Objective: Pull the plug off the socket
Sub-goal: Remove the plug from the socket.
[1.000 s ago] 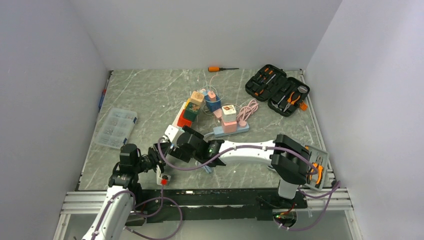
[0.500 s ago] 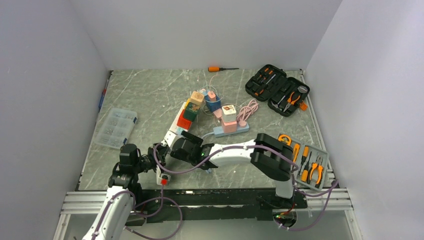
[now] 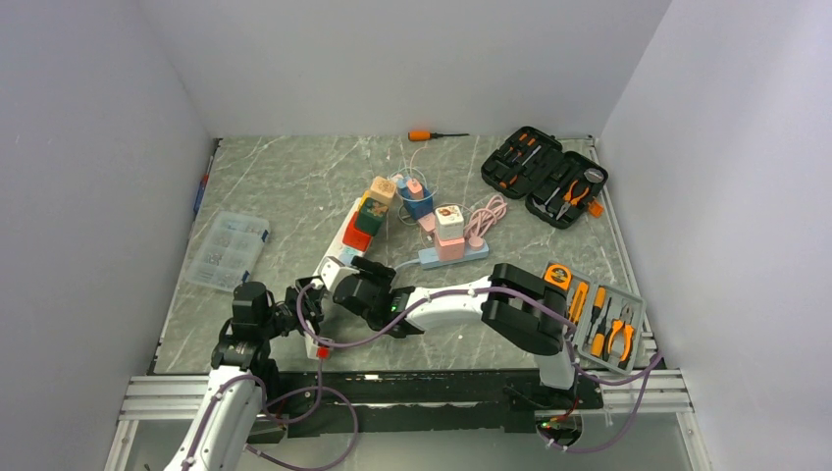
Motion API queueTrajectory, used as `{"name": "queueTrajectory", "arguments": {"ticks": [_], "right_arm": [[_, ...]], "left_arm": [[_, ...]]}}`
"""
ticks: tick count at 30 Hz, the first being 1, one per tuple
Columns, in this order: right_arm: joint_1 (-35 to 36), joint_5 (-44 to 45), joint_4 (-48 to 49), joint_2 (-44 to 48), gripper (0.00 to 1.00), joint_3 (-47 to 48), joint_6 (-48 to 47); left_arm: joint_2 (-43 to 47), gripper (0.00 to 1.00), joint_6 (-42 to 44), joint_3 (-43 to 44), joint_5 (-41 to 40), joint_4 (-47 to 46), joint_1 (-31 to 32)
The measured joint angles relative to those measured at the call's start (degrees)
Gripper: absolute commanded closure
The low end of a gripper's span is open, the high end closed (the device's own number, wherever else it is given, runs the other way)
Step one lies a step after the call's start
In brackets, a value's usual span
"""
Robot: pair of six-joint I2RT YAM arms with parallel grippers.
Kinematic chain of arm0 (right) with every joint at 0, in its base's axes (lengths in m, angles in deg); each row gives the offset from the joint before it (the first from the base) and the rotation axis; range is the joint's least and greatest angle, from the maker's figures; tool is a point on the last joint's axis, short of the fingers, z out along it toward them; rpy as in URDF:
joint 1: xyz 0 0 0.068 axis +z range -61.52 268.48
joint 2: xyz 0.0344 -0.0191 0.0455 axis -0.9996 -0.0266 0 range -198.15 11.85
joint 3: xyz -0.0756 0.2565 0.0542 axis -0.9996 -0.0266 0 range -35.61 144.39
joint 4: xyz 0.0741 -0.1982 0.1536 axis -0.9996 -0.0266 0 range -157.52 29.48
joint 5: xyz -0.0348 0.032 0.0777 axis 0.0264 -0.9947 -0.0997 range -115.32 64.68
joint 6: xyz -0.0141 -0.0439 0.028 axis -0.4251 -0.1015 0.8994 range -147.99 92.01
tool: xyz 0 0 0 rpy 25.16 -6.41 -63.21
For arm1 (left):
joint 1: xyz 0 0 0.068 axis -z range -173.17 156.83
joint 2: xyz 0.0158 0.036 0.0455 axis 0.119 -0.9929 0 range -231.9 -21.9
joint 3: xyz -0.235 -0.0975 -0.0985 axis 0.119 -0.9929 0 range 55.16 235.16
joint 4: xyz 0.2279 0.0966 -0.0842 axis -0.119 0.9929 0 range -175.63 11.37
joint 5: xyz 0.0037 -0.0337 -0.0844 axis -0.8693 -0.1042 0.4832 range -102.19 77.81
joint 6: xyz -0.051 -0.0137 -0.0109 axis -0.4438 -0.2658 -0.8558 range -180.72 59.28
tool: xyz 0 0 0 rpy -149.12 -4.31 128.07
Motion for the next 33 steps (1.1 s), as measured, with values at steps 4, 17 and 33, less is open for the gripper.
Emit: {"name": "queueTrajectory", "arguments": {"ticks": [4,17,33], "right_arm": [[0.0,1.0,0.6,0.0,0.30,0.0,-0.4],[0.9,1.5,2.7,0.8,0.74,0.6,-1.5],[1.0,3.6,12.6,1.3,1.00,-2.2,-5.7]], "left_arm": [[0.0,1.00,0.3,0.2,-0.3,0.3,0.0],[0.0,1.00,0.7,0.3,-0.7,0.4,0.0],[-0.5,1.00,0.8,1.8,-0.3,1.7,0.0]]}}
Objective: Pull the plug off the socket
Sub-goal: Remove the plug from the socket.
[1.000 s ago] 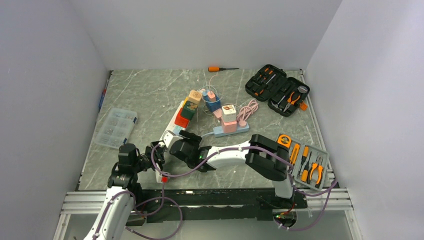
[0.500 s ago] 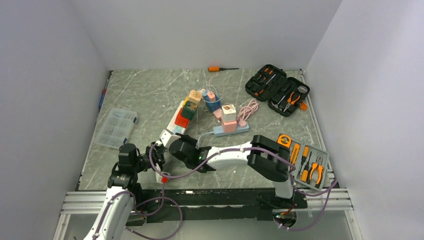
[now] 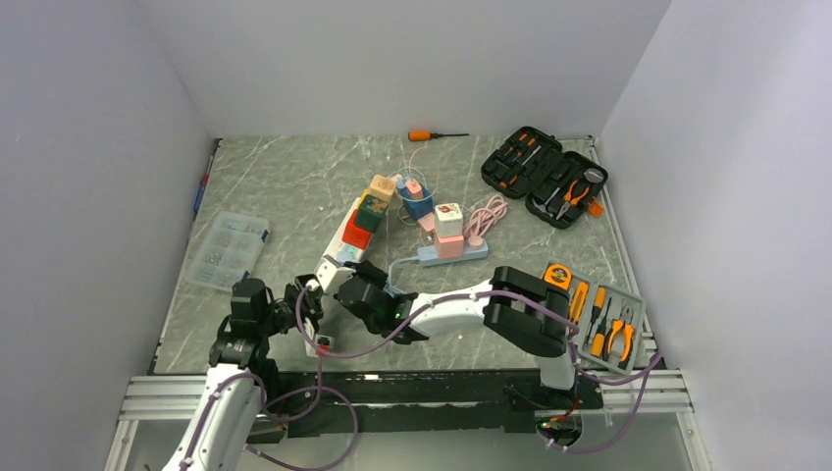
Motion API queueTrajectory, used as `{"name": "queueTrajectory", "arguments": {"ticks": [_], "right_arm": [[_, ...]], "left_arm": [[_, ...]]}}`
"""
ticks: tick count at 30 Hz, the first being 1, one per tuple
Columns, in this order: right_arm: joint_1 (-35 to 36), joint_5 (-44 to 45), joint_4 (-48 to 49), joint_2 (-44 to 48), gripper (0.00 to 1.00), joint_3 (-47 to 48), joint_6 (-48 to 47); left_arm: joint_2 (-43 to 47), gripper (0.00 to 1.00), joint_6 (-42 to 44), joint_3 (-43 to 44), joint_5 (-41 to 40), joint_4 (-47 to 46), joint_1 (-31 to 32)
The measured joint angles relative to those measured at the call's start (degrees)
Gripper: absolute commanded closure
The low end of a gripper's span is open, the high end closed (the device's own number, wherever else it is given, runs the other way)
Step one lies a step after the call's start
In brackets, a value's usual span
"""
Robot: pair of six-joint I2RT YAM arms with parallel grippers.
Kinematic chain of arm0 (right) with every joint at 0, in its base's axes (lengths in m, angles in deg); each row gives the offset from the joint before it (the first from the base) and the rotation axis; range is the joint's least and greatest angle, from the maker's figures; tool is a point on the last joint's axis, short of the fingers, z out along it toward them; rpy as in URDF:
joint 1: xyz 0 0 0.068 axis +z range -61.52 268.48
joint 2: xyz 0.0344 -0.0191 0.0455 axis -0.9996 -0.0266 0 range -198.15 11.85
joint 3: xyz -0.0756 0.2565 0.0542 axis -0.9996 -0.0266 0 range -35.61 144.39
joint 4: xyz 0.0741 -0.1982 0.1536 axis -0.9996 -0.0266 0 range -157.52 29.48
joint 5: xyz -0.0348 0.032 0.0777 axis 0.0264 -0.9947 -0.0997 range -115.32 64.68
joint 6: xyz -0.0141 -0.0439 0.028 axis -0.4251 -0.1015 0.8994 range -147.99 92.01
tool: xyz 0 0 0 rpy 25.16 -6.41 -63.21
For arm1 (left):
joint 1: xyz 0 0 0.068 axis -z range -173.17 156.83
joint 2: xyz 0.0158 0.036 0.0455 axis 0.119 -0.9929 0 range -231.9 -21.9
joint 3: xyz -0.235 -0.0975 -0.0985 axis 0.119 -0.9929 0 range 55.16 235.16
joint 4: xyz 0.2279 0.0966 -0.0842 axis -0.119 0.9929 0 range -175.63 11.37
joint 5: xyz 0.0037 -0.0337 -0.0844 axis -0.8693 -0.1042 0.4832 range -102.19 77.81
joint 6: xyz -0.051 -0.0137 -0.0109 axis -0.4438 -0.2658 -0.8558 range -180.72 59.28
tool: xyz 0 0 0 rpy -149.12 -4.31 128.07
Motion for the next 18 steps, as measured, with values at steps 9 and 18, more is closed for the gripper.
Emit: {"name": "queueTrajectory", "arguments": {"ticks": [9,18], "right_arm": [[0.6,3.9,18.3,-1.1,1.00,-4.3,-13.3],[0.6,4.1,18.6,-1.1,1.00,-4.4,-11.8]], "left_arm": [[-0.2,1.00,2.9,4.3,-0.8,4.1,0.0],[-1.7,1.00,5.0,5.6,-1.1,6.8,0.0]]}}
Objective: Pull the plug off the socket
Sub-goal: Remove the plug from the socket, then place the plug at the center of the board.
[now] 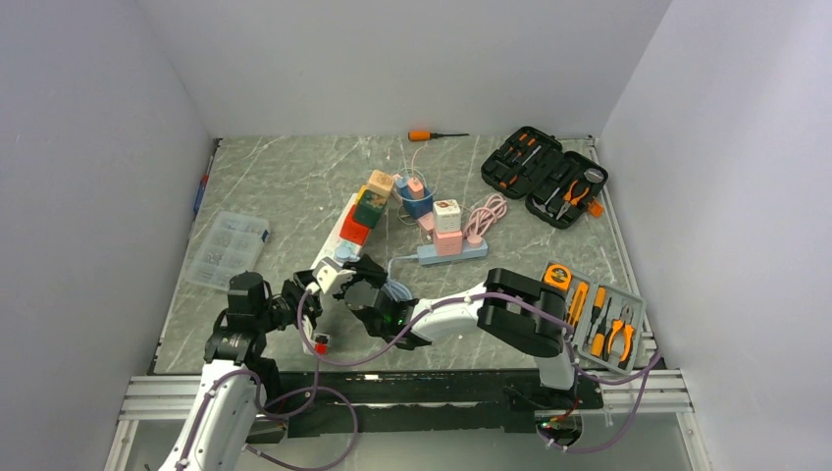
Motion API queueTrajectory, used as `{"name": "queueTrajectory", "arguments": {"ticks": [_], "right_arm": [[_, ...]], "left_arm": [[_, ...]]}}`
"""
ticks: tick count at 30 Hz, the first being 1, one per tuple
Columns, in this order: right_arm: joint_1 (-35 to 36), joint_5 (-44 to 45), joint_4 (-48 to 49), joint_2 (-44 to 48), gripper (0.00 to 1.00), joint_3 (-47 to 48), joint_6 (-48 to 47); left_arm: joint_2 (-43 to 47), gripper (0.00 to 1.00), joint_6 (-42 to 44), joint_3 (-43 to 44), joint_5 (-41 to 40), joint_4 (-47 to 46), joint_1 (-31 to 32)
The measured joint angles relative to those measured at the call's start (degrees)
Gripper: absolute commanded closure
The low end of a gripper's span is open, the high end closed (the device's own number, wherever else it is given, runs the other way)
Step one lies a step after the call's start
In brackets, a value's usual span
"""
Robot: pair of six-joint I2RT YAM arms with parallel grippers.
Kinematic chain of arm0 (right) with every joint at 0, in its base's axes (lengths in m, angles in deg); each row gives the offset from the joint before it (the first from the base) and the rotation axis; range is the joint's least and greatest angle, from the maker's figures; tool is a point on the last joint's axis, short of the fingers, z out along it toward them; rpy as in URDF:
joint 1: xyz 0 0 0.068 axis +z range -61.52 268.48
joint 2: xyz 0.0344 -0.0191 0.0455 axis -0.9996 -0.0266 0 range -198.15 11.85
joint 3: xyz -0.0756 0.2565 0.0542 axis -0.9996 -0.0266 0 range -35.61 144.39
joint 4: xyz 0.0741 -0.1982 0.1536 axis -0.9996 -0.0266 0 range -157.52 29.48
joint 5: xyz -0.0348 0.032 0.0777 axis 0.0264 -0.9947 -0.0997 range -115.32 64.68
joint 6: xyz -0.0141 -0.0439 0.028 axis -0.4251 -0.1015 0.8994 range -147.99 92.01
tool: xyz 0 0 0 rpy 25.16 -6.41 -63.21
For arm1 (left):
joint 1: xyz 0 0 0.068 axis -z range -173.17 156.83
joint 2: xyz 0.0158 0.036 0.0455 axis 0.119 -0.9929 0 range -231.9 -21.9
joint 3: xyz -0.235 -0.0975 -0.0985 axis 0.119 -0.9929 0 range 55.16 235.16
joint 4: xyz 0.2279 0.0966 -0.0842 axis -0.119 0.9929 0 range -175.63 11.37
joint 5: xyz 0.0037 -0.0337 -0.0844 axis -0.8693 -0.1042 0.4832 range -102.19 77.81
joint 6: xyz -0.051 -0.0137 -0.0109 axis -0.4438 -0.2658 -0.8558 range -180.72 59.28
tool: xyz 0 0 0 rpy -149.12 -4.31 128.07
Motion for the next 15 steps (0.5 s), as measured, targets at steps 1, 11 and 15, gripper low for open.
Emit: {"name": "queueTrajectory", "arguments": {"ticks": [1,11,15], "right_arm": [[0.0,0.0,-0.1,0.0,1.00,0.0,0.3],[-9.9,9.6,5.8,9.4,1.00,0.4,6.4],[-11.4,12.2,8.4,11.5,1.00,1.5,7.0]], "left_arm": [[0.0,1.00,0.2,0.0,0.0,0.2,0.0],[-0.2,1.00,2.5,-1.9,-1.3,8.7,0.4],[-0.1,1.00,2.5,-2.2,-1.1,8.7,0.6]]}}
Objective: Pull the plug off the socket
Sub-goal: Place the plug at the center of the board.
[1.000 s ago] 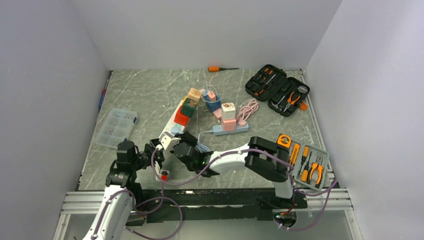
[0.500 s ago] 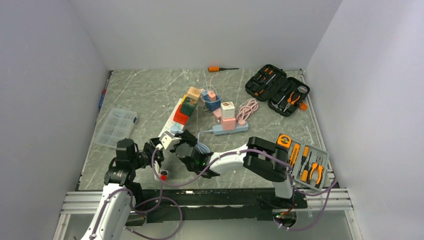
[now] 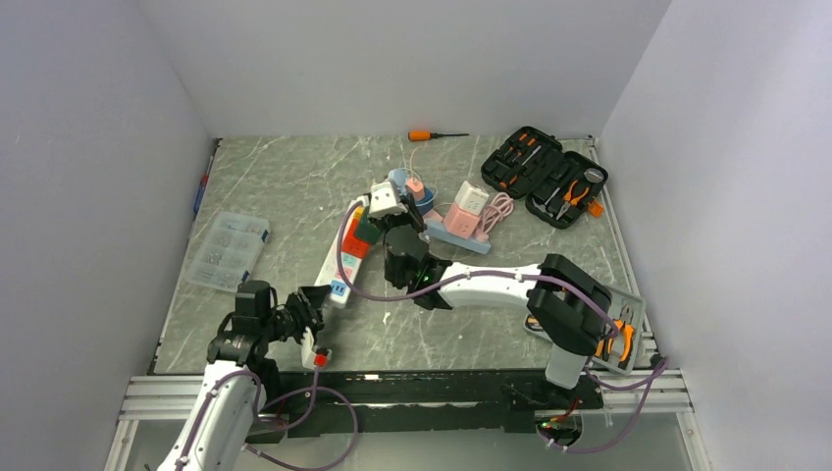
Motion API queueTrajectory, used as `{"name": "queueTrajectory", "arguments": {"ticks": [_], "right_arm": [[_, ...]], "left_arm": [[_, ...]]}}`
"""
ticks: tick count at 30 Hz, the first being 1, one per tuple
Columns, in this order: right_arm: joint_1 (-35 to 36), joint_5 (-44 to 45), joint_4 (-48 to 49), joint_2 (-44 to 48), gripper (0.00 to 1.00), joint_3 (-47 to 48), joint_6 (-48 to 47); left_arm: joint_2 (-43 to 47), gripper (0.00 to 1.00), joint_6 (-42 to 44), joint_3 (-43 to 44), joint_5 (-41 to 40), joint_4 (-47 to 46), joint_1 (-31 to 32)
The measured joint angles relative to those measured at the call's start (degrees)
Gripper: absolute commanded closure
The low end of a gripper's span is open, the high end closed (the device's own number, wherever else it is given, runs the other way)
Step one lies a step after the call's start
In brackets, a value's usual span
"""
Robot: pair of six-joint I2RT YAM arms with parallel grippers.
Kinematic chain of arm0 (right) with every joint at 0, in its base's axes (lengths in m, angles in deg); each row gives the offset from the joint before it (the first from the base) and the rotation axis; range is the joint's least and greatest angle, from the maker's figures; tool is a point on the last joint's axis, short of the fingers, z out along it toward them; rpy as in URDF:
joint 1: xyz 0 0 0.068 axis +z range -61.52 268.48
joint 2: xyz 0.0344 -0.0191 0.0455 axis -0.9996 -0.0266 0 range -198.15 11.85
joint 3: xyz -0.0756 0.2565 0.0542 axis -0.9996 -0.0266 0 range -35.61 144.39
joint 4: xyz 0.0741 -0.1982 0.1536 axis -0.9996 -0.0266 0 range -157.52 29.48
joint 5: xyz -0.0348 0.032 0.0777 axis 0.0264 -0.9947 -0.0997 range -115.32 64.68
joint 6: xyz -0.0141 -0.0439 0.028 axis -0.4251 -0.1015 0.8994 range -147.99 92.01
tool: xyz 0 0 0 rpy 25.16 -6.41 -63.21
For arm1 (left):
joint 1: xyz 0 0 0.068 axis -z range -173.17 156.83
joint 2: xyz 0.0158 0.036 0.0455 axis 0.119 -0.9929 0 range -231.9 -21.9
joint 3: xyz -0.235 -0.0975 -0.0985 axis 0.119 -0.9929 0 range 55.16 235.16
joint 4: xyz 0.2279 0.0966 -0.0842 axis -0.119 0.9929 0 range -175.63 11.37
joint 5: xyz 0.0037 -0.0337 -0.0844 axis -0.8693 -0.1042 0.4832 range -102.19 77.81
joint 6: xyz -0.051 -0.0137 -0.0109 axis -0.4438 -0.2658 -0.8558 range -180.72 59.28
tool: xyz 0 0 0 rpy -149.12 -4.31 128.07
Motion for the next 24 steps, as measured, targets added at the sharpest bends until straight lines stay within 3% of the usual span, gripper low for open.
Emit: {"name": "queueTrajectory", "arguments": {"ticks": [9,16,20,22,24], "right_arm": [[7.7,0.1,-6.7,0.0,1.00,-4.9,5.9],[13.5,-2.7,-21.7,2.3,1.00,-9.5,19.0],[15.6,-5.3,-29.6,2.2,0.97,-9.9,27.3],[16.3,-6.5,-31.9,2.1,0.85,-9.9,30.1],[16.9,-7.8,-33.9,1.6,0.69,-9.9,32.9]], "left_arm": [[-3.4,1.00,-0.3,-1.7,-0.1,-6.9,0.0],[-9.6,0.94,-2.5,-1.7,-2.1,-14.1,0.0],[-10.8,0.70,-3.2,-1.7,-2.8,-15.9,0.1],[-11.3,0.52,-3.4,-1.7,-3.1,-16.3,0.1],[-12.0,0.45,-3.9,-1.5,-3.9,-16.4,0.1]]}}
